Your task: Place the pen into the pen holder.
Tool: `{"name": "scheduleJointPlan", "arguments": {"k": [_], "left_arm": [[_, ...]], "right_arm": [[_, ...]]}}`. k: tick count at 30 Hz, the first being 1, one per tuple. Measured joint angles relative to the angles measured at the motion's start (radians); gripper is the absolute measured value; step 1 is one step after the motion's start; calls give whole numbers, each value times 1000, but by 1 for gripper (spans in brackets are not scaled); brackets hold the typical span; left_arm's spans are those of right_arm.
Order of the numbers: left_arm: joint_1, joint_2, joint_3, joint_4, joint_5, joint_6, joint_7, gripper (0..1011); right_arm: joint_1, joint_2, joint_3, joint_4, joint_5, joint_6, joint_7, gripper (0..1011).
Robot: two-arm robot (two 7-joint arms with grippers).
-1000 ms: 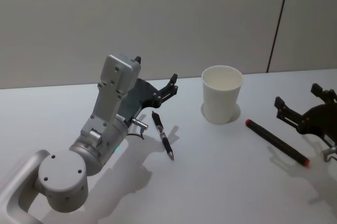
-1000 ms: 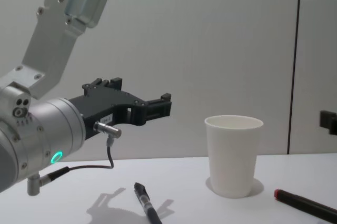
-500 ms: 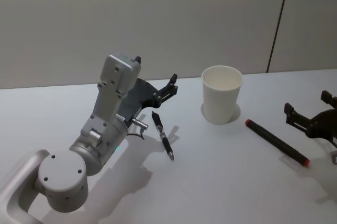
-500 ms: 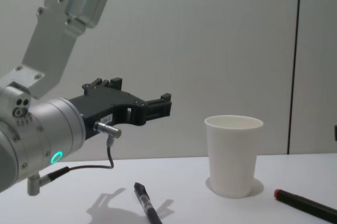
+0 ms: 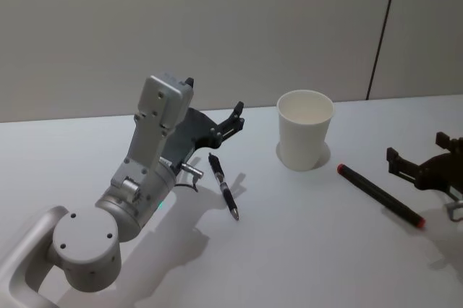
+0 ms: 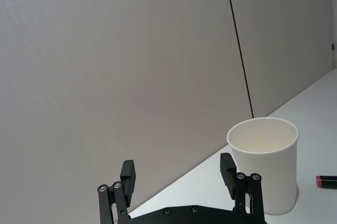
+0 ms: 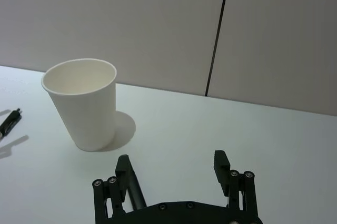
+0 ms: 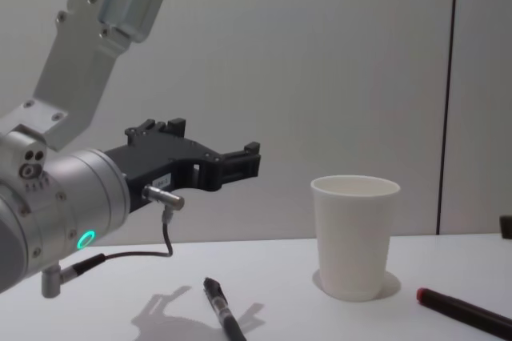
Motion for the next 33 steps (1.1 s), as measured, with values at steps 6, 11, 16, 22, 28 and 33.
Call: {"name": "scheduleJointPlan", "arguments": {"k": [6,11,16,22,28,33], "left_arm": [[0,0,0,0,0,0,0,1001],[0,0,0,0,0,0,0,1001],[0,0,0,0,0,0,0,1001],[0,0,0,0,0,0,0,1001],[0,0,0,0,0,0,0,1001],[0,0,0,0,0,0,0,1001]], "right_arm": [[25,-12,-9,11,-16,67,6,1001],[39,-20,-16,19,-29,109,11,1001],[54,-29,-23,29,-44,154,13,1002],[67,-40,-32,44,-62,194,18,1001],[82,-53,-44,69,-85,219,27,1001],[95,-66,-56,92,-109,230,41,1001]]}}
